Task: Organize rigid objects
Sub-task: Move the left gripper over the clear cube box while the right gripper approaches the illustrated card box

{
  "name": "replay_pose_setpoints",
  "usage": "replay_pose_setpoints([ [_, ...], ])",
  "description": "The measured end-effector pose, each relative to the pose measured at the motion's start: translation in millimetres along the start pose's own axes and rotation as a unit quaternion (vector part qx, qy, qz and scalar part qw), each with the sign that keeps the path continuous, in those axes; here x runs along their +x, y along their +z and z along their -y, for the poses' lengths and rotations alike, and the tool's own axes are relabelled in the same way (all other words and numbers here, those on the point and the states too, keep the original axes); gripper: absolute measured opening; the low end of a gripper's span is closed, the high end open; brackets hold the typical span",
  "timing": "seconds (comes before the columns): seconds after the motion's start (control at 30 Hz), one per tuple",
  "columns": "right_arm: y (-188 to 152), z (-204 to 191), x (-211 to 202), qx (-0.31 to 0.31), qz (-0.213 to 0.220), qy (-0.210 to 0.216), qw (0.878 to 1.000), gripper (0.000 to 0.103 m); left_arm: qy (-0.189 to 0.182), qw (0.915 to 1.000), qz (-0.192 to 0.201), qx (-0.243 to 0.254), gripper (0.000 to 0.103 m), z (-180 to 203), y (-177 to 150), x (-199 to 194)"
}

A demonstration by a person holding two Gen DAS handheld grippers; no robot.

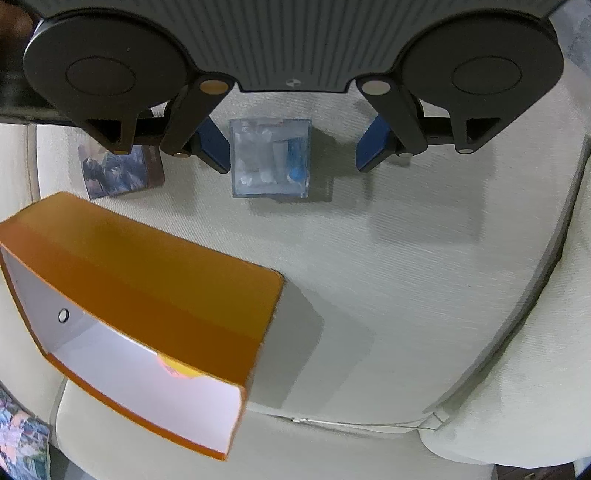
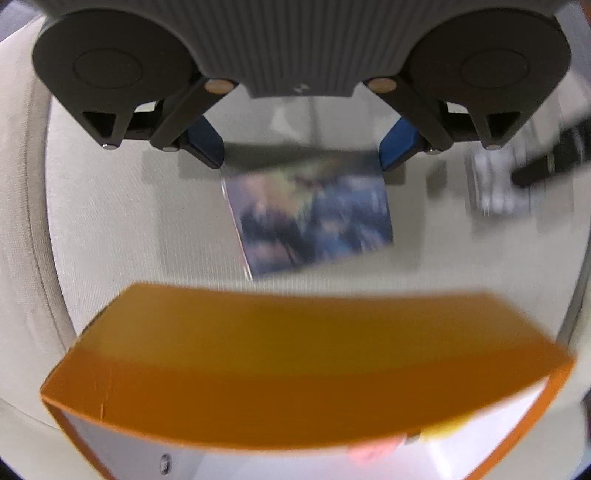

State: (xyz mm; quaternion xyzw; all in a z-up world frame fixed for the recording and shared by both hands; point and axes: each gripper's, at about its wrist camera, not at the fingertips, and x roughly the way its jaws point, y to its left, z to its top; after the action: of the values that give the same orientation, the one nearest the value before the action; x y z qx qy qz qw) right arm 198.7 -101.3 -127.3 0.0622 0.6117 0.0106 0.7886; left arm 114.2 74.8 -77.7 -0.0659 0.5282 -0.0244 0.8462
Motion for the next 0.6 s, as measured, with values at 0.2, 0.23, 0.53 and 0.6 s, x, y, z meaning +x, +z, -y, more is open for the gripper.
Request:
replay_pose_setpoints([
  [0.2, -11.1, 12.5, -13.8, -0.037, 0.009, -0.020, 0.999, 0.092, 0.005, 0.9999, -0.001, 0.014, 0.090, 12.3, -1.5, 3.5],
  [0.23, -11.2, 15.0, -16.9, -0.029, 0.012, -0.006, 0.999, 0.093, 0.006, 0.9999, 0.000, 0.016, 0.090, 13.7, -1.5, 3.8],
  [0.53, 3.0, 31.6, -12.4, 0.180, 0.068, 0.052, 0.980, 0.097, 0.020, 0.9996, 0.003, 0.018, 0.090, 19.7, -6.1, 6.1],
  [0.6, 5.7, 28.5, -1.6, 0.203, 0.067, 0.037, 0.976, 0.097, 0.023, 0.9996, 0.000, 0.019, 0.090, 19.9, -7.4, 7.8],
])
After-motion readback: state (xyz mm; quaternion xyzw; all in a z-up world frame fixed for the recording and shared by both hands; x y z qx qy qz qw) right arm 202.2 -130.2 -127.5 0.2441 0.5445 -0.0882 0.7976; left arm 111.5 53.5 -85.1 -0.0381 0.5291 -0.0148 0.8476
